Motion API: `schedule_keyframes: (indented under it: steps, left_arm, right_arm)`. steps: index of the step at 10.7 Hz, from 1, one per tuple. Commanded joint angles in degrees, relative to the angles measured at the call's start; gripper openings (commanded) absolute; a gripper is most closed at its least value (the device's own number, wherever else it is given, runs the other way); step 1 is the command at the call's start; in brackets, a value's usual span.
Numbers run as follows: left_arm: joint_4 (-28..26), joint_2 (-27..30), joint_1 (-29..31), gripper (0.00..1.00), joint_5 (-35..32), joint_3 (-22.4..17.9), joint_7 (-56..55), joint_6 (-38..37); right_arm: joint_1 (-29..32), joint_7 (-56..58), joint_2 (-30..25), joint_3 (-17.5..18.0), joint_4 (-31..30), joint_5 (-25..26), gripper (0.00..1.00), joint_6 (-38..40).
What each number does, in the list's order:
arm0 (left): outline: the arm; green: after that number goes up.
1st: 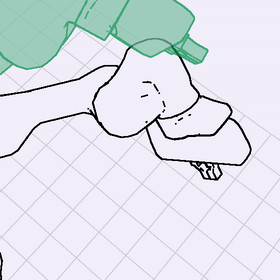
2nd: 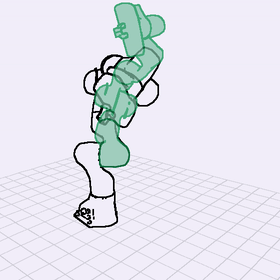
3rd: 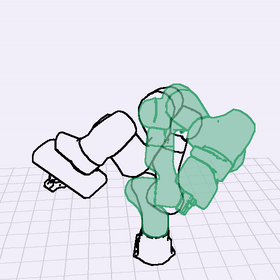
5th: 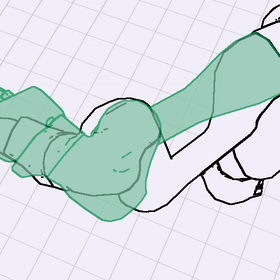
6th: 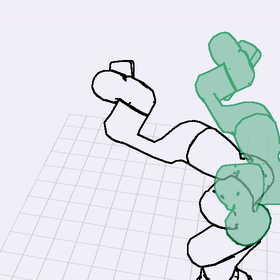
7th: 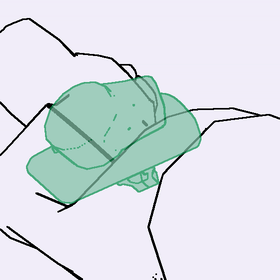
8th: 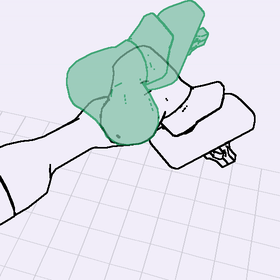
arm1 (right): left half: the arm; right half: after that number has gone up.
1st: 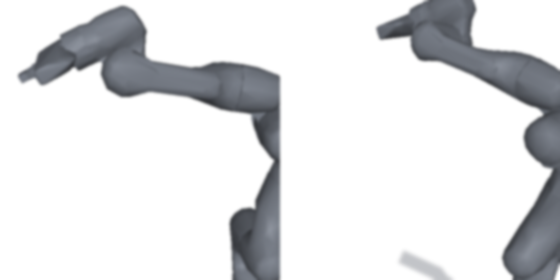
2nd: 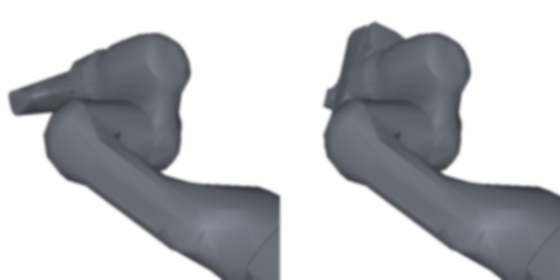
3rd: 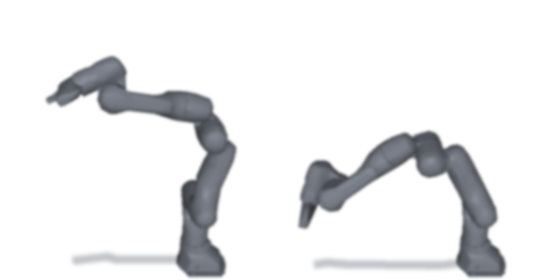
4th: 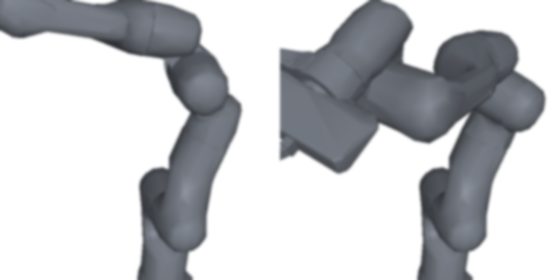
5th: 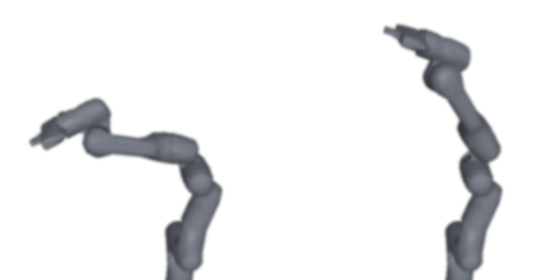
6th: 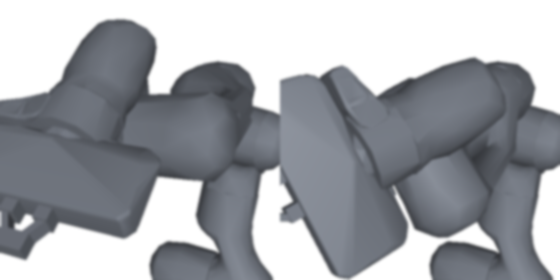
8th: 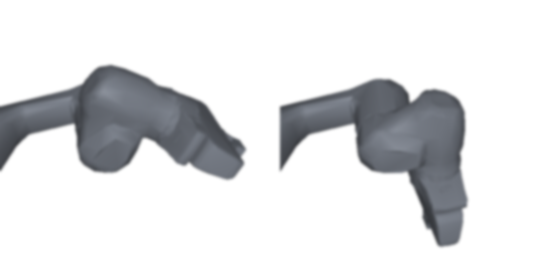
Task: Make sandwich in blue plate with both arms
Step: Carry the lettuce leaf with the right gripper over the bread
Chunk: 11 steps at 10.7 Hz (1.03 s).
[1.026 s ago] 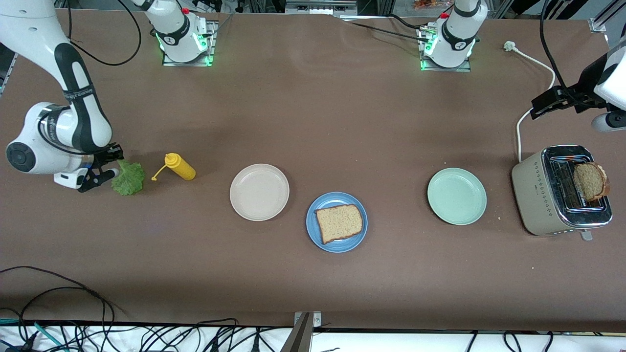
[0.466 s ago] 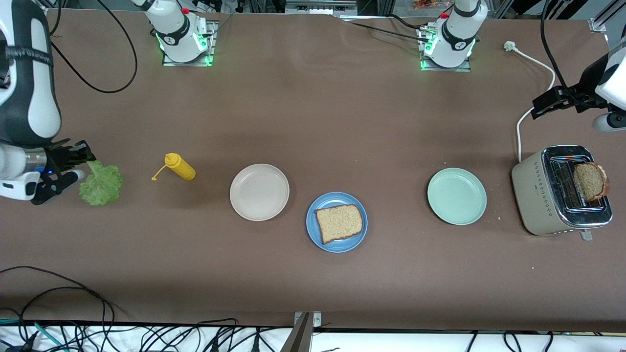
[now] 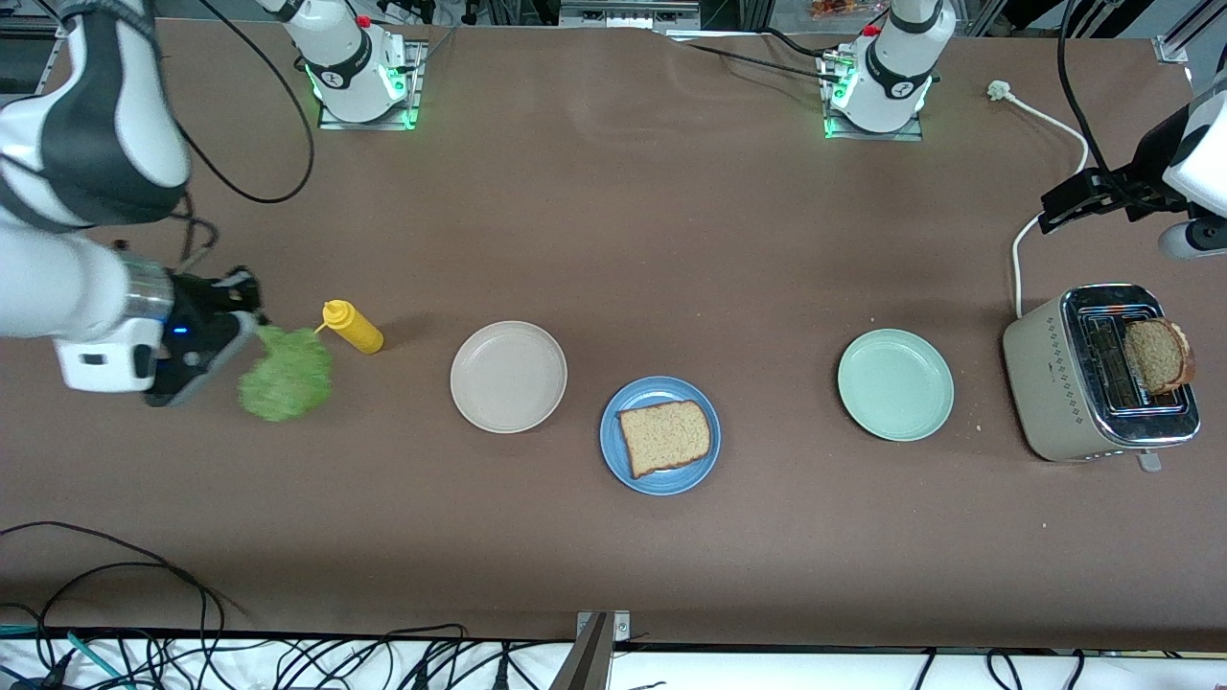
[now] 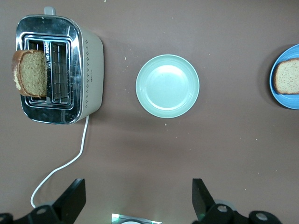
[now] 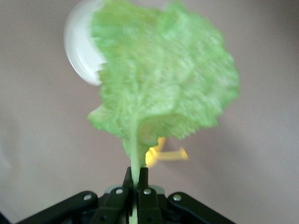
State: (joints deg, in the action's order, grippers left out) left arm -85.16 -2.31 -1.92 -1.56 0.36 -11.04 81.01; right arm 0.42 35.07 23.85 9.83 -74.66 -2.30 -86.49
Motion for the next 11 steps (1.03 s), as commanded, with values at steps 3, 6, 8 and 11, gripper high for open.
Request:
schedule_keyframes:
  steps: [3, 6, 8, 11]
  left_arm:
    - [1.84, -0.68, 0.16, 1.00, -0.02, -0.01, 0.49, -1.29]
    - [1.84, -0.68, 0.16, 1.00, -0.02, -0.01, 0.58, -1.29]
    - [1.84, -0.68, 0.16, 1.00, -0.02, -0.01, 0.58, -1.29]
    - [1.84, -0.68, 0.25, 1.00, -0.02, -0.01, 0.58, -1.29]
  right_arm:
    - [-7.24, -4.84, 7.43, 8.98, 2.32, -8.77, 0.00, -22.63]
    - [-15.07, -5.89, 13.40, 8.89, 2.50, -8.25, 0.00, -37.13]
    - [-19.91, -5.80, 16.92, 8.80, 2.41, -6.68, 0.00, -46.71]
    - [-24.75, -5.80, 20.96, 8.71, 2.50, 4.56, 0.00, -57.27]
